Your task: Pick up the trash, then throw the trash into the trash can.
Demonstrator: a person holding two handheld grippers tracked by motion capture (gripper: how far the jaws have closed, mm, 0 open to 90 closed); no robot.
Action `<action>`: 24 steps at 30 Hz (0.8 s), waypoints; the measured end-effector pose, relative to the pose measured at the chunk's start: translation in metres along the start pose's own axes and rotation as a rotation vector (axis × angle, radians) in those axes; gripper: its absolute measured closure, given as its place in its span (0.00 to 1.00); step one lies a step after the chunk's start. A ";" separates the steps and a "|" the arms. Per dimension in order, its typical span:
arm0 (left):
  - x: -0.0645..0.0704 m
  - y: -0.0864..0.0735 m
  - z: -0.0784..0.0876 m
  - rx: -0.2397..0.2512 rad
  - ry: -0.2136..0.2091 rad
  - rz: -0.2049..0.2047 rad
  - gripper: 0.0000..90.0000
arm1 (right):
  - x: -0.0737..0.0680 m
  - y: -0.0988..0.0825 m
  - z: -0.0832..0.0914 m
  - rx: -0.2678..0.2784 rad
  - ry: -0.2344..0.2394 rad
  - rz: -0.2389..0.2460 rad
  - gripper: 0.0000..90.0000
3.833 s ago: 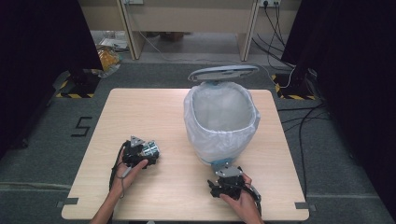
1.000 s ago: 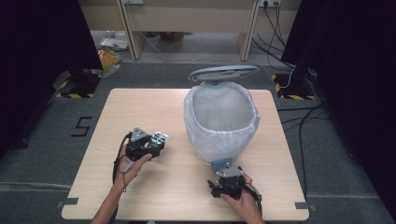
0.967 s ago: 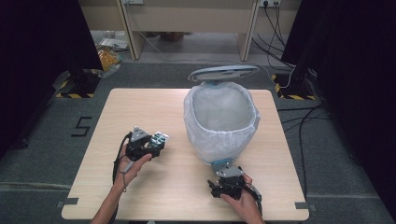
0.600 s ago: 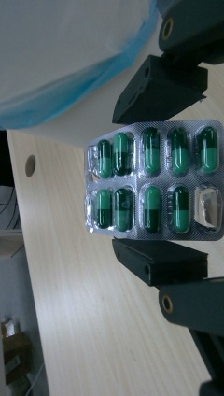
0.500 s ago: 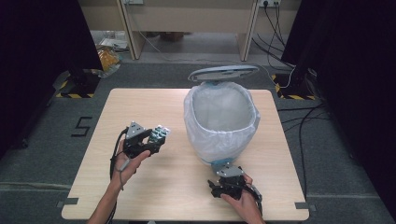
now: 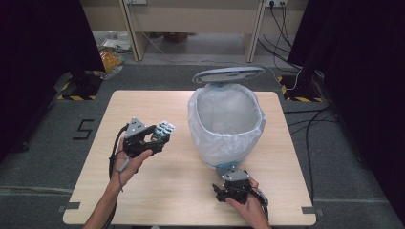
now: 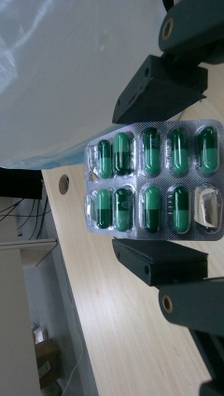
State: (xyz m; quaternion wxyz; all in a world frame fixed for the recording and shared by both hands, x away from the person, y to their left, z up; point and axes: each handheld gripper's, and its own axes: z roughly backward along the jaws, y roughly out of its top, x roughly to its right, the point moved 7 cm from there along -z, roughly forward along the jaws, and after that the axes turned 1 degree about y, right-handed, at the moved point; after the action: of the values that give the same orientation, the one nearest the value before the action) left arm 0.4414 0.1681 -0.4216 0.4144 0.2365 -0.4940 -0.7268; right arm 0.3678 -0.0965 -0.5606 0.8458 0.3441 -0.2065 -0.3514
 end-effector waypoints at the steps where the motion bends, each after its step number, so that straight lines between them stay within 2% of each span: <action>1: 0.001 0.003 0.002 0.005 -0.005 0.000 0.38 | 0.000 0.000 0.000 -0.001 -0.002 -0.002 0.20; 11: 0.003 0.018 0.007 0.030 -0.016 -0.004 0.38 | 0.000 0.000 0.000 0.000 0.001 -0.001 0.20; 24: 0.020 0.047 0.011 0.076 -0.059 -0.022 0.38 | 0.000 0.000 0.000 0.000 0.000 0.001 0.20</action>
State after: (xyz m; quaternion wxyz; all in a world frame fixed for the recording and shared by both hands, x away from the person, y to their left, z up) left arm 0.4399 0.1496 -0.3733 0.3825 0.2359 -0.5307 -0.7186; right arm 0.3678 -0.0965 -0.5606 0.8460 0.3440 -0.2067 -0.3510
